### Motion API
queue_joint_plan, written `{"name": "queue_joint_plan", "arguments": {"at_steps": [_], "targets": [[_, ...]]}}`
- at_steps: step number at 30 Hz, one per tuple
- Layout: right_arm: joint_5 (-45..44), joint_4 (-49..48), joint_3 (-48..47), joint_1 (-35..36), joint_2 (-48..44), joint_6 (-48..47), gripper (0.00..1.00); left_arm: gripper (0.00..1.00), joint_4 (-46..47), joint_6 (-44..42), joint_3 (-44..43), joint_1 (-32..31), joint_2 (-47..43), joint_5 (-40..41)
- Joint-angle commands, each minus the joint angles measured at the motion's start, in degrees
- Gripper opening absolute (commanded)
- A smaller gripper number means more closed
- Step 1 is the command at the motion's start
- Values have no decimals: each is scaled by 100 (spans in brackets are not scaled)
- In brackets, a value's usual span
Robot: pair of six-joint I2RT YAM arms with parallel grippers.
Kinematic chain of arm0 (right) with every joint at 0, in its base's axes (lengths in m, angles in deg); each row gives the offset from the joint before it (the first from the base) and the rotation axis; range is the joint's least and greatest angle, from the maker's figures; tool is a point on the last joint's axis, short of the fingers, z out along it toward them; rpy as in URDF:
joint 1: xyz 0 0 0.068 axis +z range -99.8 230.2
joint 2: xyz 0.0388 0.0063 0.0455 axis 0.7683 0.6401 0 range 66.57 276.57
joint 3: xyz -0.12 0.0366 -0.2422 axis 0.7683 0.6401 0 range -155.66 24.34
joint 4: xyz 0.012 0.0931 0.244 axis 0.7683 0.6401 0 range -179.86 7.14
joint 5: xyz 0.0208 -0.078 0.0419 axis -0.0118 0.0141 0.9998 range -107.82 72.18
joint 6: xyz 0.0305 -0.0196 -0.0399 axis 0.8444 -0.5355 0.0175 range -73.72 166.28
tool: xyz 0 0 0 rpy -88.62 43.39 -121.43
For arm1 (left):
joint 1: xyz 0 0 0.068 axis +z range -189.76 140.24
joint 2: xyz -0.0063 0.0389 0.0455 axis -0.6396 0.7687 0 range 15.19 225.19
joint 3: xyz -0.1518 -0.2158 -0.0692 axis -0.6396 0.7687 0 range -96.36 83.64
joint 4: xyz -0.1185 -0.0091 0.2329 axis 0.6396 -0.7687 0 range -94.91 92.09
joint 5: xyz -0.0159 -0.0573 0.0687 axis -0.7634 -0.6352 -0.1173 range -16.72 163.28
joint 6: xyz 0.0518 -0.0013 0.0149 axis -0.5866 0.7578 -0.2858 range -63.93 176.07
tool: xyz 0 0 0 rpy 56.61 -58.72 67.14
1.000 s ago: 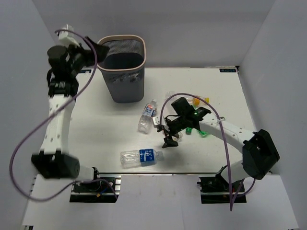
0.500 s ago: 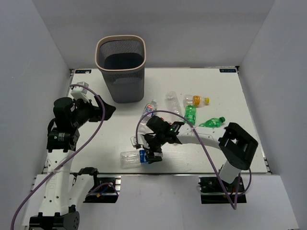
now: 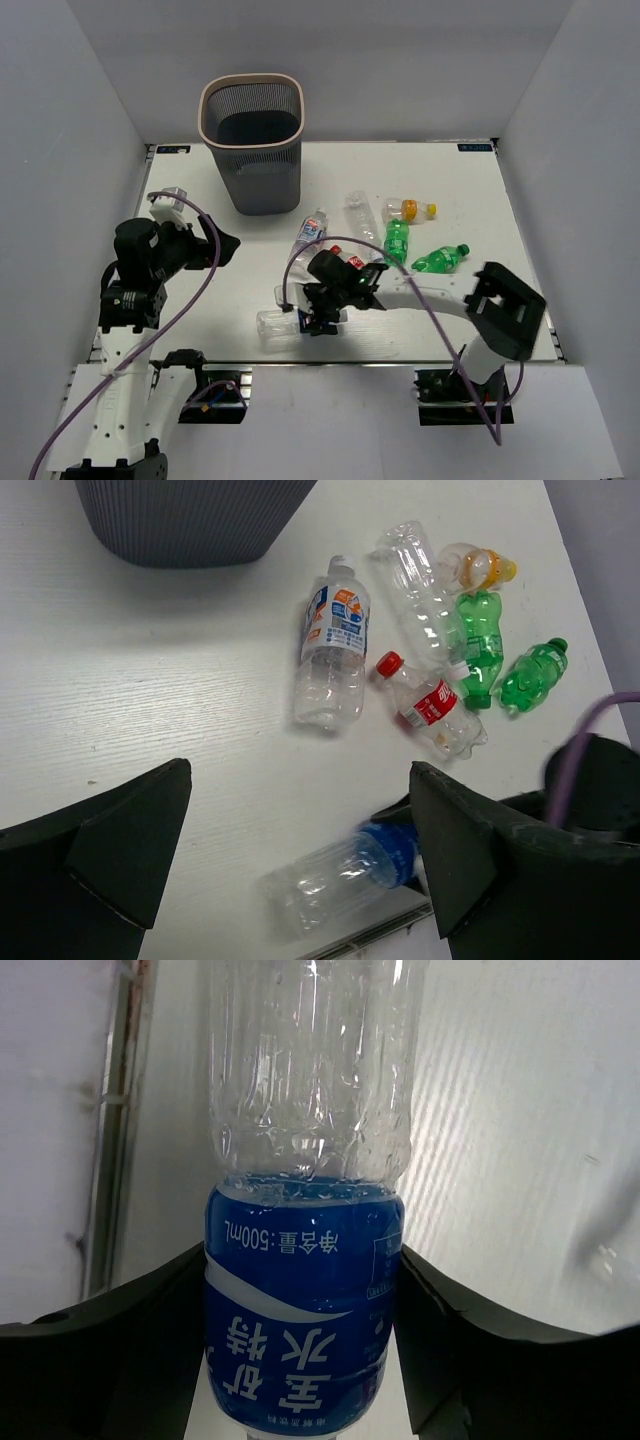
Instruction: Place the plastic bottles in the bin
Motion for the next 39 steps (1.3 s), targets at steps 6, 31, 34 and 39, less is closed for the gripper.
{"name": "queue_joint_plan", "arguments": {"at_steps": [6,31,34,39], "targets": [[-635,1041,123,-437,-2996,-63,19,99,559,-127,150,16,149,-1],[230,-1214,-7253,-2389,1781,2196,11,99,2686,260,1213,-651,1256,-467],[442,-1833,-6959,-2538,2052,2619,16,99,2932,129,1214,-1029,1713,-230],[680,-2603,-6952,-2784,2431,3287,20,99,2872,-293,705,-1556,2355,394]]}}
